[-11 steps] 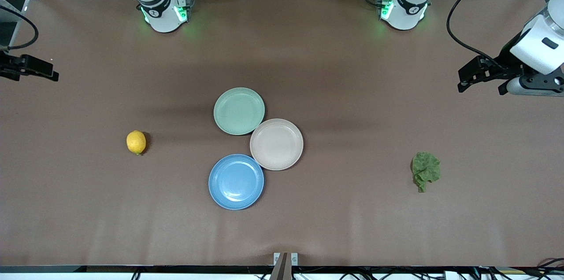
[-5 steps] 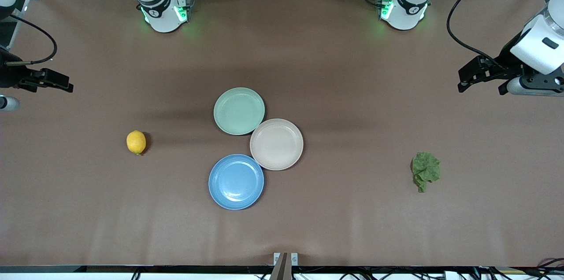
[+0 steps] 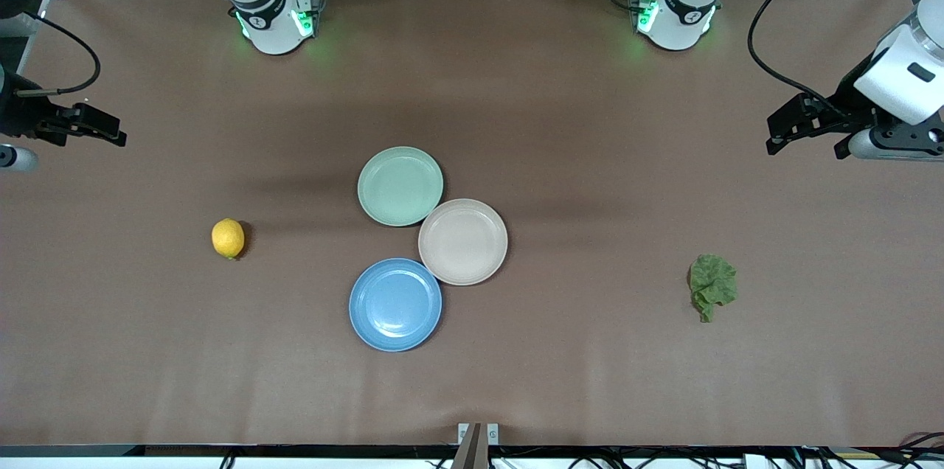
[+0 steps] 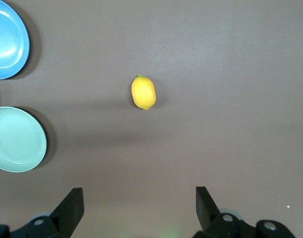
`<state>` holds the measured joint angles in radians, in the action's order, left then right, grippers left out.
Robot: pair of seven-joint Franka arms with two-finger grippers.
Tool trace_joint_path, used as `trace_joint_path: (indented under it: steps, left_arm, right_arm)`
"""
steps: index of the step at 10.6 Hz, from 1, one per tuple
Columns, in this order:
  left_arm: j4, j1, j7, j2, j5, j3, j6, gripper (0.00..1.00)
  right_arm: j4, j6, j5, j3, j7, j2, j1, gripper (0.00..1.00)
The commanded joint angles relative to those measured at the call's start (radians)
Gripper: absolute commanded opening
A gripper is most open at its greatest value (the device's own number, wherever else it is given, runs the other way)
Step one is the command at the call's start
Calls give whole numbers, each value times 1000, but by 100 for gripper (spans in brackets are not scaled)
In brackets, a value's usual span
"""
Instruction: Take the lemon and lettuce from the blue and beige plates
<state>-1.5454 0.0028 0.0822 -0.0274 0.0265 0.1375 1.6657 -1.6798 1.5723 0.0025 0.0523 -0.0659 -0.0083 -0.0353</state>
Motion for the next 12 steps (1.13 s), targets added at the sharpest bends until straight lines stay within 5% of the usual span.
trace_joint_path:
  steps: [1, 4, 12]
  left_arm:
    - [16, 6, -9, 0, 4, 2, -20, 100]
    - [16, 6, -9, 0, 4, 2, -20, 100]
    - [14, 8, -9, -2, 4, 2, -20, 100]
  right_arm:
    - [15, -21, -10, -6, 5, -21, 0, 100]
    - [55, -80, -42, 46, 26, -18, 107, 100]
    - [112, -81, -26, 44, 29, 7, 69, 100]
